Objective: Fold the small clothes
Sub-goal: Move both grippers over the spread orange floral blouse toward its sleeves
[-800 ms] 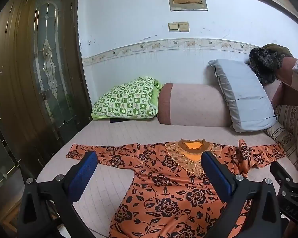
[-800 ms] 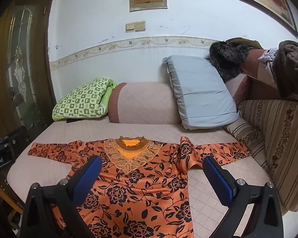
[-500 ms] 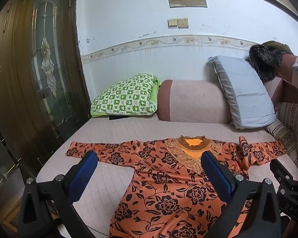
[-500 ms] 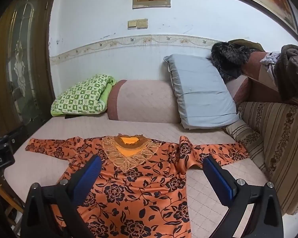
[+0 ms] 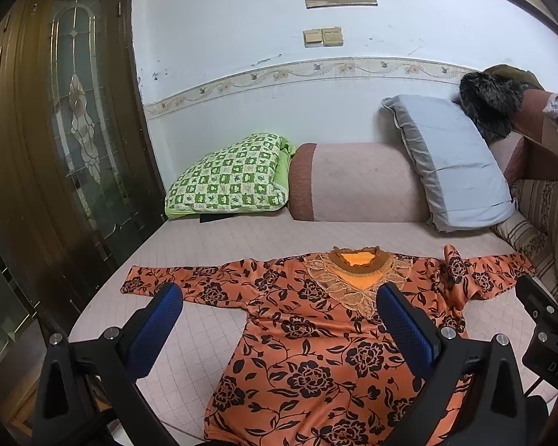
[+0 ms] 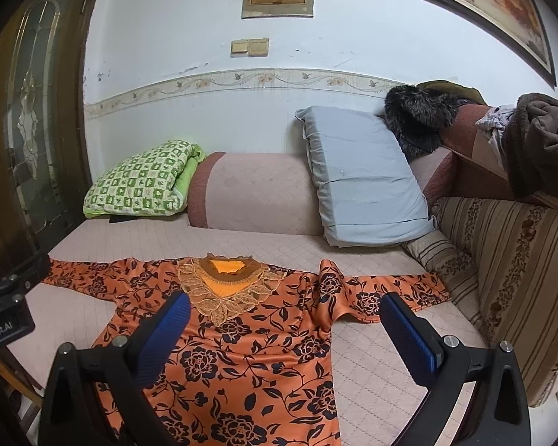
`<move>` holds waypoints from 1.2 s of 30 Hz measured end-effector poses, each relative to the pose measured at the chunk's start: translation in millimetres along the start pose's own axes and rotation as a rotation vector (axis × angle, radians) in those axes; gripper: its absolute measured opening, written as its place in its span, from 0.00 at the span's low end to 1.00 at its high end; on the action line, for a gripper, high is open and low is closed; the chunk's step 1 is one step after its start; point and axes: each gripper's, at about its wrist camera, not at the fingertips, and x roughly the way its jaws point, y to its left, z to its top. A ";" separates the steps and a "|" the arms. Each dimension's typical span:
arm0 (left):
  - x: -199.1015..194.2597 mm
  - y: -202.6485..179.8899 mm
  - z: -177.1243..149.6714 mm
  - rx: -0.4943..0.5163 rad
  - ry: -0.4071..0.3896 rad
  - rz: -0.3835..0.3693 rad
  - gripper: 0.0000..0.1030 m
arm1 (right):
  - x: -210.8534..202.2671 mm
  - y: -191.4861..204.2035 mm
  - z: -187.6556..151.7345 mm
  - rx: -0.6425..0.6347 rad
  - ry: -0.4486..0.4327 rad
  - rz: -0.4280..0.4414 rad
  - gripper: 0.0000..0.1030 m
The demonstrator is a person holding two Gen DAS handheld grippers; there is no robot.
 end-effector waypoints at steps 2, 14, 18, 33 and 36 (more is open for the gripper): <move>-0.1 -1.4 -1.5 0.004 0.000 -0.002 1.00 | 0.2 -1.4 0.1 0.004 0.000 0.000 0.99; 7.6 -7.7 -4.6 0.021 0.018 0.000 1.00 | 2.6 -6.0 -2.1 0.016 0.008 0.005 0.99; 16.3 -6.9 -7.9 0.021 0.036 -0.001 1.00 | 7.9 -5.5 -3.1 0.014 0.021 0.005 0.99; 141.2 137.6 -95.1 -0.283 0.405 0.197 1.00 | 75.5 21.8 -38.1 0.002 0.221 0.130 0.99; 175.8 181.9 -103.3 -0.311 0.442 0.262 1.00 | 92.7 34.2 -51.3 -0.039 0.262 0.132 0.99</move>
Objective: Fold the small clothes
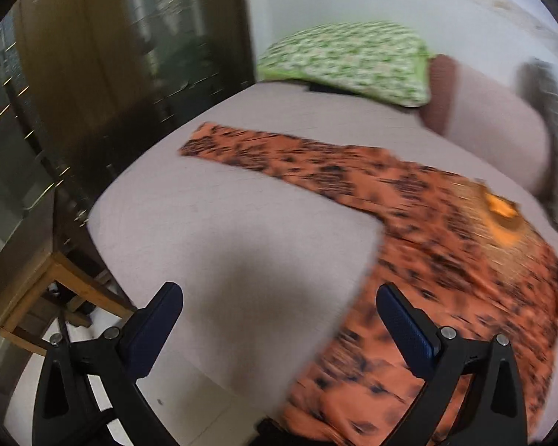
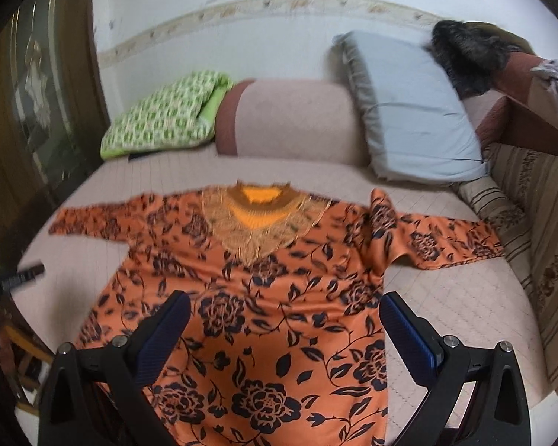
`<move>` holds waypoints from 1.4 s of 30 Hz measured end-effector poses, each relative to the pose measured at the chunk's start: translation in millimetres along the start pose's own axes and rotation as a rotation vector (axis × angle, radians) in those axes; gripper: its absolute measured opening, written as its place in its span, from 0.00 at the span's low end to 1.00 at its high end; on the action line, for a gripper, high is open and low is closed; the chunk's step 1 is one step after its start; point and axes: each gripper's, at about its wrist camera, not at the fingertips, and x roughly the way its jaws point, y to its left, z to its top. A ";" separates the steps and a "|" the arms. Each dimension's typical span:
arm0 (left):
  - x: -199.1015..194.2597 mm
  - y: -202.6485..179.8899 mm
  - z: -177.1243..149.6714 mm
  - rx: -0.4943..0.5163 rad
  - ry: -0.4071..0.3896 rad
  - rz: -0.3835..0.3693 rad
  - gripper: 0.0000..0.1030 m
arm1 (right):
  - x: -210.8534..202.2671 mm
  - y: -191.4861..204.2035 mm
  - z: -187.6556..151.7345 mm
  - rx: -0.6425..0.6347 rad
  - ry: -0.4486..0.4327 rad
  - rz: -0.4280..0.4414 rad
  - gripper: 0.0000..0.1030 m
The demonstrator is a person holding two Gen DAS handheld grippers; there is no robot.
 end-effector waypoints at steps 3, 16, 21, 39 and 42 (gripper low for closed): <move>42.4 30.3 26.0 -0.064 0.059 0.049 1.00 | 20.6 6.8 -9.3 -0.027 0.047 -0.003 0.99; 55.8 -12.9 52.1 -0.029 -0.024 0.082 1.00 | 86.1 -64.4 -20.2 0.189 0.144 0.048 0.99; 25.7 -138.6 40.9 0.080 -0.024 -0.184 1.00 | 91.5 -176.1 -19.3 0.471 0.046 -0.014 0.99; 64.3 -328.4 -5.6 0.325 -0.045 -0.289 1.00 | 198.7 -466.5 -44.3 1.106 -0.047 -0.054 0.77; 71.6 -334.9 -6.6 0.355 -0.030 -0.280 1.00 | 220.6 -484.4 -44.2 1.114 -0.041 -0.071 0.77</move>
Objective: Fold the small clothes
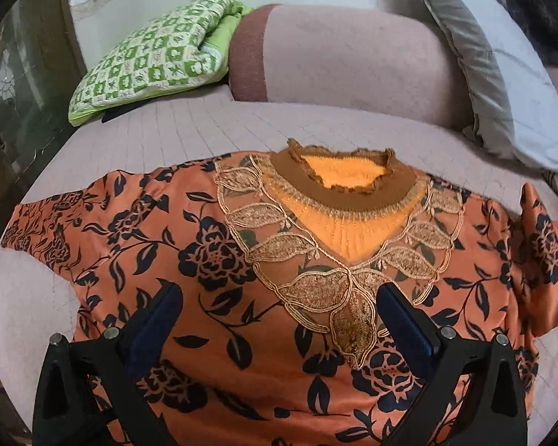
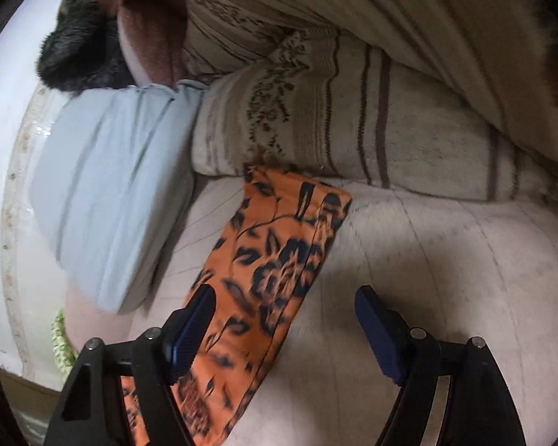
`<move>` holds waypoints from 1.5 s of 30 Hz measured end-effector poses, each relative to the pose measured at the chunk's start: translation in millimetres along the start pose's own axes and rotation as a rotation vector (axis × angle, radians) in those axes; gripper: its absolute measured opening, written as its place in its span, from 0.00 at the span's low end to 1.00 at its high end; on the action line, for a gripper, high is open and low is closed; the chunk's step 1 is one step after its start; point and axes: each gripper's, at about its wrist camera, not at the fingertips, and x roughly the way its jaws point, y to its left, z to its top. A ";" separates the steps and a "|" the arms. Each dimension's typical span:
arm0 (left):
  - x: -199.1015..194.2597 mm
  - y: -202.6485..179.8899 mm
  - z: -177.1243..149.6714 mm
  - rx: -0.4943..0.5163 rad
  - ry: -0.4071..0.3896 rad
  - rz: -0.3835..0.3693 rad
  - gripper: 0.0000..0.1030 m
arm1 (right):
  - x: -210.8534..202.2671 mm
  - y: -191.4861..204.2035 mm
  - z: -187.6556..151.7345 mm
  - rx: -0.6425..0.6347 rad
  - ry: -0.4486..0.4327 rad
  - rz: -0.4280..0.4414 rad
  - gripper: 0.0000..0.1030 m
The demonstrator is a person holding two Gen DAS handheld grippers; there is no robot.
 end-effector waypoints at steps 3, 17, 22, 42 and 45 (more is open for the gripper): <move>3.6 -3.1 0.0 0.034 -0.008 0.016 1.00 | 15.0 2.5 13.8 0.002 -0.037 -0.017 0.75; -1.7 36.0 16.3 -0.038 -0.026 0.056 1.00 | 12.9 52.4 25.3 -0.086 -0.096 0.057 0.08; -16.1 79.2 21.1 -0.112 -0.068 0.112 1.00 | -16.2 129.6 -21.0 -0.146 0.004 0.299 0.08; -23.4 288.9 -11.4 -0.423 -0.006 0.361 1.00 | 54.3 411.1 -432.9 -0.393 0.548 0.613 0.17; -22.8 304.0 -14.3 -0.448 0.005 0.362 1.00 | 69.5 422.1 -472.2 -0.430 0.604 0.583 0.76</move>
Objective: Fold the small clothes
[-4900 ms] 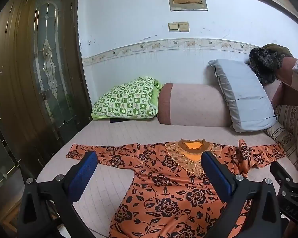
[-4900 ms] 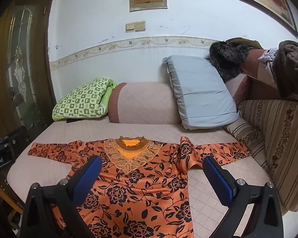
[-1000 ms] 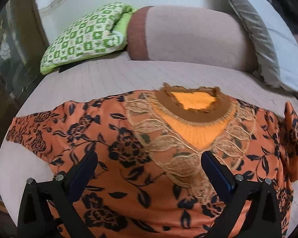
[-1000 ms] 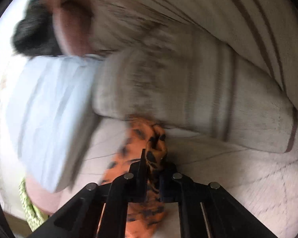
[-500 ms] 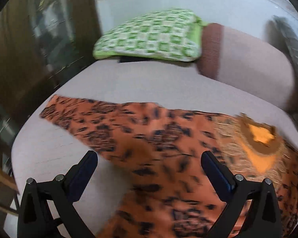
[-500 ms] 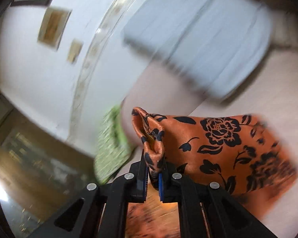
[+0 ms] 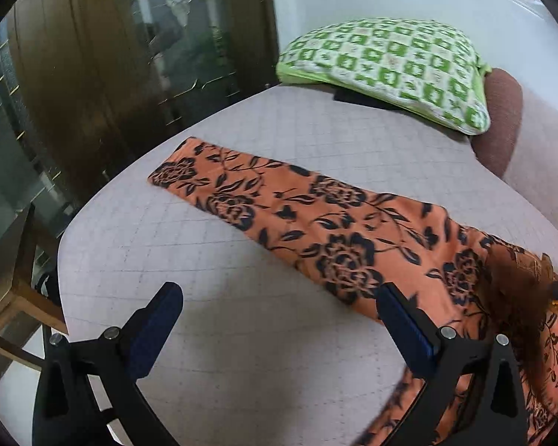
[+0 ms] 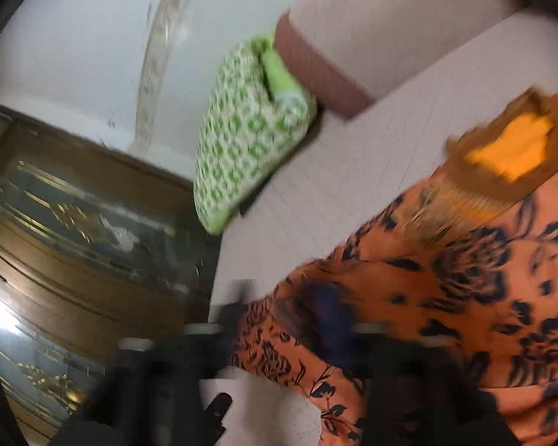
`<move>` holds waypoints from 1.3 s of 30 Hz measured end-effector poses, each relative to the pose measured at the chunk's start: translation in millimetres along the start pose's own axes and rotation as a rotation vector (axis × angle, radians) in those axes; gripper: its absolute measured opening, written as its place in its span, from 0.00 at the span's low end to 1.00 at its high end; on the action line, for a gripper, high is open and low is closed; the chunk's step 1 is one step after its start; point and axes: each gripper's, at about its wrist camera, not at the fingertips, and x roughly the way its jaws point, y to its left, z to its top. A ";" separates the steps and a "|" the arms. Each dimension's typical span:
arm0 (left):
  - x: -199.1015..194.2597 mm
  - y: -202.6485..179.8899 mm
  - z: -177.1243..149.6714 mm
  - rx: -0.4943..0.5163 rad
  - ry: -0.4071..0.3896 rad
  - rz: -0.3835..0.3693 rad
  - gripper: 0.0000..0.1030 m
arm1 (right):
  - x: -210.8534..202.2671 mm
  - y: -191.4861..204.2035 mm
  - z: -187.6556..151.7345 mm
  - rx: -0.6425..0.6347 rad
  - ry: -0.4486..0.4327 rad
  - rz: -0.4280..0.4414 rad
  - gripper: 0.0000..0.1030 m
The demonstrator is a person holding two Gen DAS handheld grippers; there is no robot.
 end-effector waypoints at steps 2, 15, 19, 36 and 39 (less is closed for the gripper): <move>3.2 6.1 2.8 -0.016 0.007 0.004 1.00 | 7.5 2.0 -2.6 0.014 0.016 0.038 0.79; 56.9 20.8 -11.4 -0.183 0.243 -0.107 1.00 | -61.1 -65.7 -10.1 -0.281 0.117 -0.391 0.74; 73.5 43.7 -12.2 -0.257 0.294 -0.117 1.00 | -68.2 -73.1 -32.0 -0.427 0.094 -0.470 0.59; 173.0 173.4 73.0 -0.589 0.287 -0.320 0.63 | -93.6 -91.9 -76.6 -0.521 0.032 -0.384 0.61; 181.2 174.6 80.6 -0.609 0.290 -0.365 0.63 | -95.2 -94.7 -76.0 -0.511 0.030 -0.370 0.61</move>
